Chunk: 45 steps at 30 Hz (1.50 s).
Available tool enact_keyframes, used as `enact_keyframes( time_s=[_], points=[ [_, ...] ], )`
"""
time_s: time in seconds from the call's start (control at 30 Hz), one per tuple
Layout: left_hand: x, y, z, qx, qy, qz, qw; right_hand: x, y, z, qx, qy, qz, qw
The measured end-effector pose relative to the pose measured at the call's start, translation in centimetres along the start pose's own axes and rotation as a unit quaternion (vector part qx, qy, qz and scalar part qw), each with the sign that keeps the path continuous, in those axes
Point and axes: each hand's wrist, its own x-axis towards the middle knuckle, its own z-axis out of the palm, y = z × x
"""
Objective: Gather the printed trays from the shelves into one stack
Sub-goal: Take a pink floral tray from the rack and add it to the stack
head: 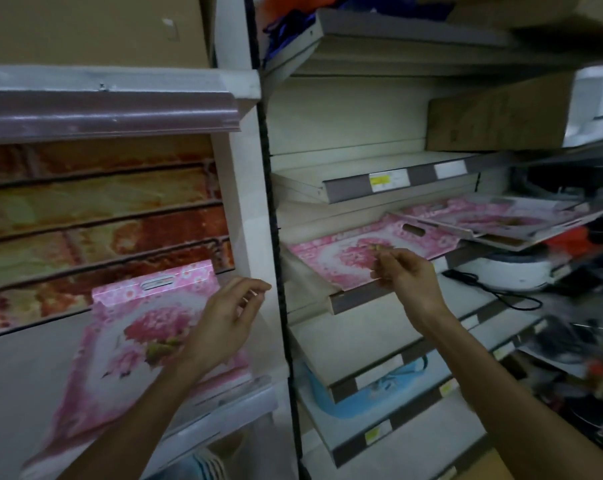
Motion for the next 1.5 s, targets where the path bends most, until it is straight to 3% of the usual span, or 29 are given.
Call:
enact_keyframes(
  time_s=[0.23,0.5,0.73,0.93,1.13,1.5],
  points=[
    [6.1,0.7,9.3,0.159,-0.099,0.116,0.975,5.0,0.5,-6.9,-0.011,0.015,0.001,1.0],
    [9.8,-0.3,14.0,0.311,-0.196,0.137,0.92,10.7,2.4,-11.6,0.023,0.03,0.038,0.999],
    [11.4,0.3,12.8,0.312,-0.189,0.128,0.922,13.5,6.8,-12.6,0.017,0.059,0.169,0.984],
    [12.9,2.2,10.9,0.289,-0.126,0.151,0.937,14.9,7.3,-10.6,0.191,0.03,0.267,0.944],
    [12.6,3.9,10.5,0.251,-0.123,0.171,0.945,16.9,4.9,-8.8,0.27,0.062,0.301,0.913],
    [8.7,8.9,9.1,0.129,-0.139,0.196,0.962,15.5,5.0,-9.5,0.202,0.121,0.292,0.927]
  ],
)
